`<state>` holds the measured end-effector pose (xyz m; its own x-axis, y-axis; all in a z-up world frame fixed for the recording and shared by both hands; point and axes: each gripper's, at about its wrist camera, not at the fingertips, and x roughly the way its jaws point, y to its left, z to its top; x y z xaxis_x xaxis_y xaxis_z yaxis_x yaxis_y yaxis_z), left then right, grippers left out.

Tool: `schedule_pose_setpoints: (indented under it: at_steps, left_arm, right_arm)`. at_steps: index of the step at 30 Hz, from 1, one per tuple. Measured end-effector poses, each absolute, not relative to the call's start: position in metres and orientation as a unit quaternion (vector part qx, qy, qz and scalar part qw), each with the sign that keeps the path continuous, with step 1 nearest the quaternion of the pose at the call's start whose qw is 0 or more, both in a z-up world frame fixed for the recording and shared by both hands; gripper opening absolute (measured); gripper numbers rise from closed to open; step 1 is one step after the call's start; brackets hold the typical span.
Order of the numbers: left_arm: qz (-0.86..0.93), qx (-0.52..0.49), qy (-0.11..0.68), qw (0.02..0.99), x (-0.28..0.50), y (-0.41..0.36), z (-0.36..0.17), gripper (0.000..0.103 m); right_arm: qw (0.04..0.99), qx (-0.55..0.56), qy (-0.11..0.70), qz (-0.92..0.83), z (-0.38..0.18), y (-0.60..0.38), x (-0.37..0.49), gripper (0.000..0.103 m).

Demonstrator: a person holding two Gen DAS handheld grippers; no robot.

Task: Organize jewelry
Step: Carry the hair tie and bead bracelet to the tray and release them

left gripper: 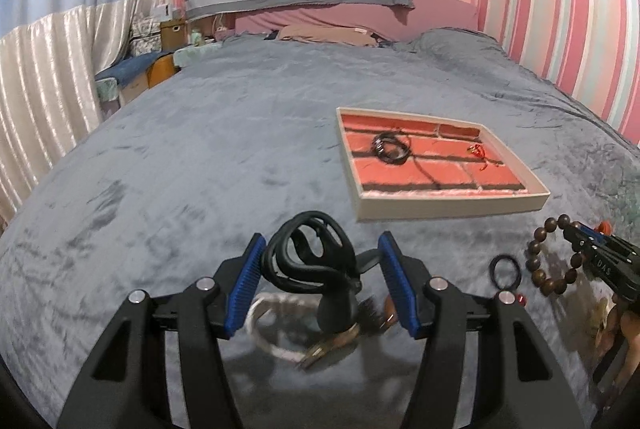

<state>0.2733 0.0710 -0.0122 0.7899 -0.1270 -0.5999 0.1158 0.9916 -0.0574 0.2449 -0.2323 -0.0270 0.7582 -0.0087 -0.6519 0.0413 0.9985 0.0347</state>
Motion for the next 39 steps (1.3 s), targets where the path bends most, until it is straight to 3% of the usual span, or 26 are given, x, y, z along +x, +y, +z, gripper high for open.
schedule_pose_setpoints:
  at_steps: [19,39]
  left_arm:
    - [-0.095,-0.023,0.325,0.941,0.388,-0.004,0.019,0.058]
    - [-0.075,-0.007,0.420,0.905,0.540,-0.040,-0.039,0.058]
  right_arm:
    - [0.951,0.013,0.309,0.017,0.034,-0.223,0.335,0.020]
    - [0.933,0.015,0.358,-0.018,-0.008,-0.250,0.474,0.020]
